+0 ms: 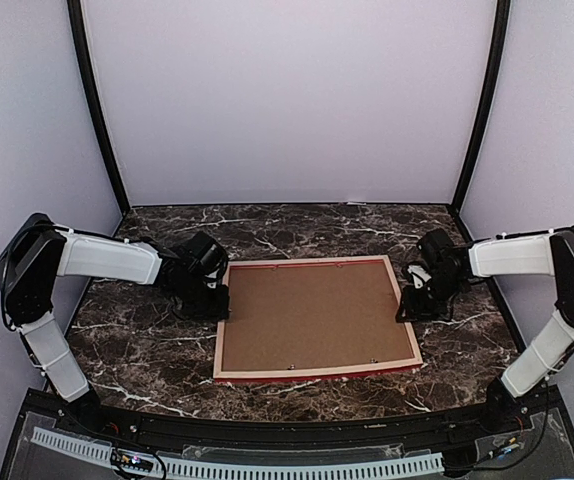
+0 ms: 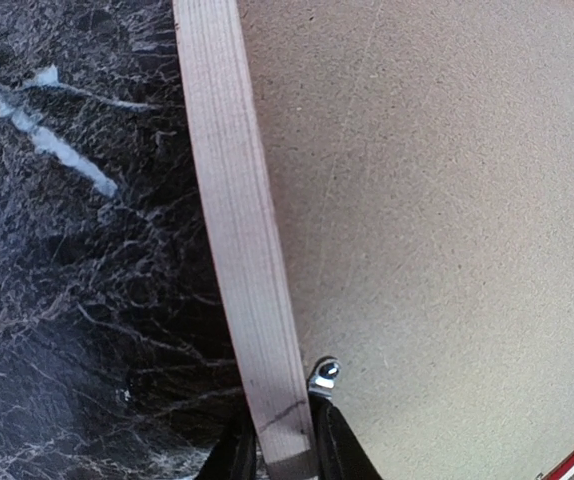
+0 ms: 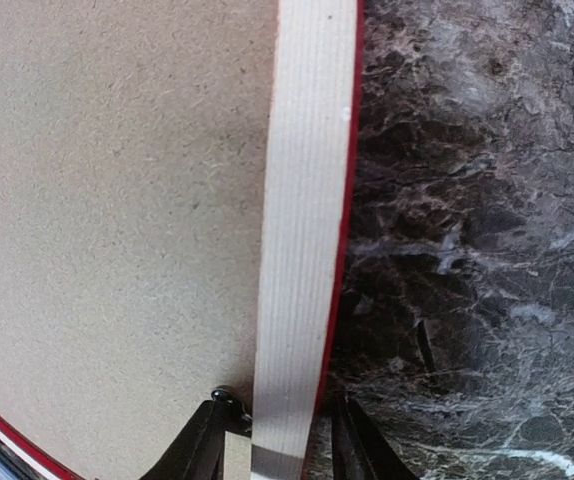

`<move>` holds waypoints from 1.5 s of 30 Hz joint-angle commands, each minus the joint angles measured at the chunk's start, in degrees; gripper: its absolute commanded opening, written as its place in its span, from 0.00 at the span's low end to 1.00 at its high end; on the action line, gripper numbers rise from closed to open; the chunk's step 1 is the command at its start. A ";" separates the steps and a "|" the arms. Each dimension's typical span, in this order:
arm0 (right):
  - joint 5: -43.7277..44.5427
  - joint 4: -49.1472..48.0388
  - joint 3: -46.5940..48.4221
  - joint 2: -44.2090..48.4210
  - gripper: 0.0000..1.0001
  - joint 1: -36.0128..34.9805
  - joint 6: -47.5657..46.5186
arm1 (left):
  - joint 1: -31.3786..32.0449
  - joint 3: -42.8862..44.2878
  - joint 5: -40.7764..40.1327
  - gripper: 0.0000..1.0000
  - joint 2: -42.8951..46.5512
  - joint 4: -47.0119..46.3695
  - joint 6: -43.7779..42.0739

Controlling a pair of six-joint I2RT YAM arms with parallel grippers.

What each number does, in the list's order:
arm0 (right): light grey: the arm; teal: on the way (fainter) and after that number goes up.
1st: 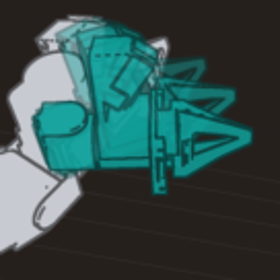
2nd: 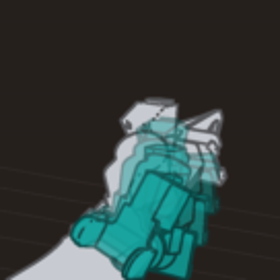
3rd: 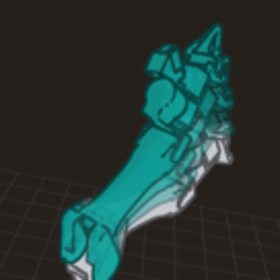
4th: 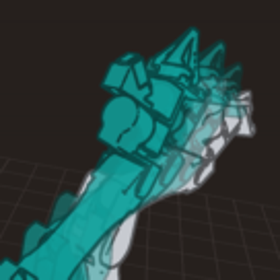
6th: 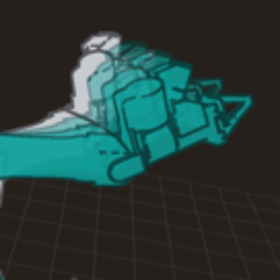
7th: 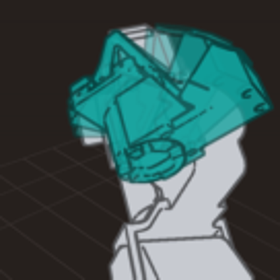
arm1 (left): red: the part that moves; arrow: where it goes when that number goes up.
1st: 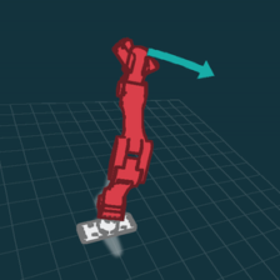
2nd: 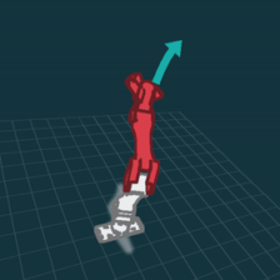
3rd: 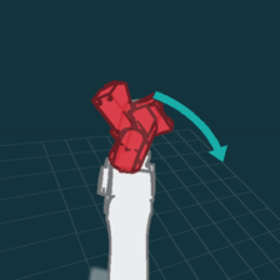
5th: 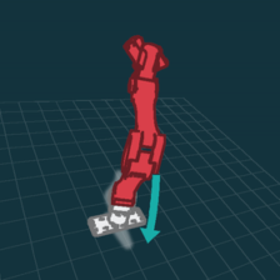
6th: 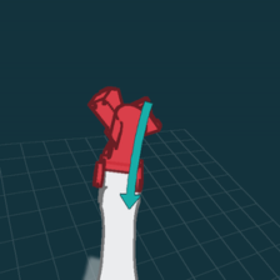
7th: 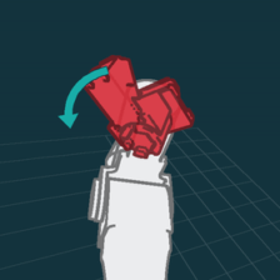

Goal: Put the photo into the frame
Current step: Press the fastener onto the backboard, then pick up the photo frame from the center of the board.

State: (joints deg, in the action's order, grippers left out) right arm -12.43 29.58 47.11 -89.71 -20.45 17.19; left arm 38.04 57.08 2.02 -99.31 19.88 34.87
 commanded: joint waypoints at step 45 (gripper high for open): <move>-6.67 -6.19 14.40 -8.72 0.00 -2.49 5.77 | 21.36 10.34 -6.50 0.83 -0.17 -18.53 -36.88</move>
State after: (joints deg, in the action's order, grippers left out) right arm -13.45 25.71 55.86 -98.13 -22.83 23.33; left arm 54.35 64.12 0.47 -96.40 6.59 9.82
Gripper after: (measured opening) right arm 0.169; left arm 0.821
